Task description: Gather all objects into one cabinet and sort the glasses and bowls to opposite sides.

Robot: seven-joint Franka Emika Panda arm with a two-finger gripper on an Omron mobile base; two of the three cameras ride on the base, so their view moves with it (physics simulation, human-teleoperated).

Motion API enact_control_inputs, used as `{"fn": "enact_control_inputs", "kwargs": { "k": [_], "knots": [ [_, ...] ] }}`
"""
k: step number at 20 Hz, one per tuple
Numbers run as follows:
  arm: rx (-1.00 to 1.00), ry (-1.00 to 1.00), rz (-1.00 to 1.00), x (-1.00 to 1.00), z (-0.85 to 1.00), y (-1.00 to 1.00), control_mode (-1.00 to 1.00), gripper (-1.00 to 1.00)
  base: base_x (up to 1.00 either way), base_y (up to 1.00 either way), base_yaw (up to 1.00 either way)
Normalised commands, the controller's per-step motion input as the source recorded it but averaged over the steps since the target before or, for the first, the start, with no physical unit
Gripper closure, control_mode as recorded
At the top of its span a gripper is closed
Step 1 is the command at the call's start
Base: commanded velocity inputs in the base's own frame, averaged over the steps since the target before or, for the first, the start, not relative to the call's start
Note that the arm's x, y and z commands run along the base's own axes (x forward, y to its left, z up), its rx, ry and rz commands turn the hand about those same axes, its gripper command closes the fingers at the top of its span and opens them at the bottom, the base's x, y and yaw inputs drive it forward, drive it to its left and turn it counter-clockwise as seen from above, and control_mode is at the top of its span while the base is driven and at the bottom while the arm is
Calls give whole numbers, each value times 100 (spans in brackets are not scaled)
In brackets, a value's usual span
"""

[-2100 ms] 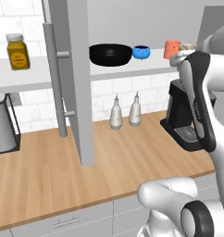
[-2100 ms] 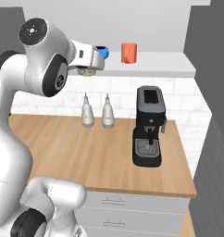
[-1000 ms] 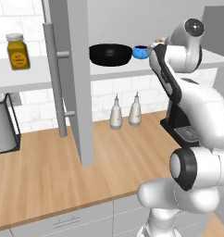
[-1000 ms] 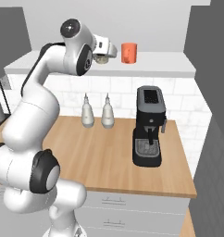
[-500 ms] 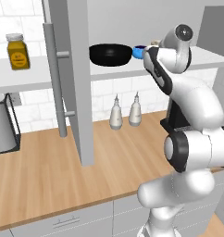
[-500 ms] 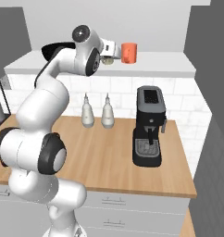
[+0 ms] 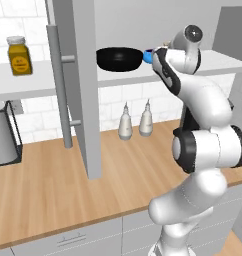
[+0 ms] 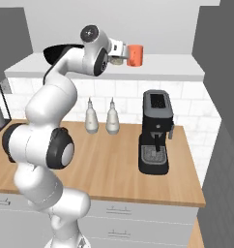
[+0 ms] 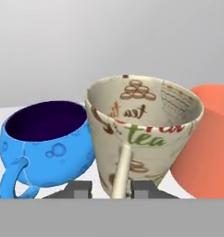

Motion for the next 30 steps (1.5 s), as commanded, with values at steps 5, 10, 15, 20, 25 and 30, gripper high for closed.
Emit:
{"fn": "enact_control_inputs", "kwargs": {
  "k": [5, 10, 15, 20, 25, 30],
  "knots": [
    [3, -1, 0, -5, 0, -29, -100, -100, 0, 0, 0],
    [1, -1, 1, -88, -2, -21, -100, -100, 0, 0, 0],
    [0, -9, 5, -100, -34, -3, -100, -100, 0, 0, 0],
    [-3, -25, 8, -100, -93, 0, -100, -100, 0, 0, 0],
    [-10, -30, 6, -100, -100, 0, -100, -100, 0, 0, 0],
    [-15, -17, 4, -100, -100, 0, -100, -100, 0, 0, 0]
  ]
}}
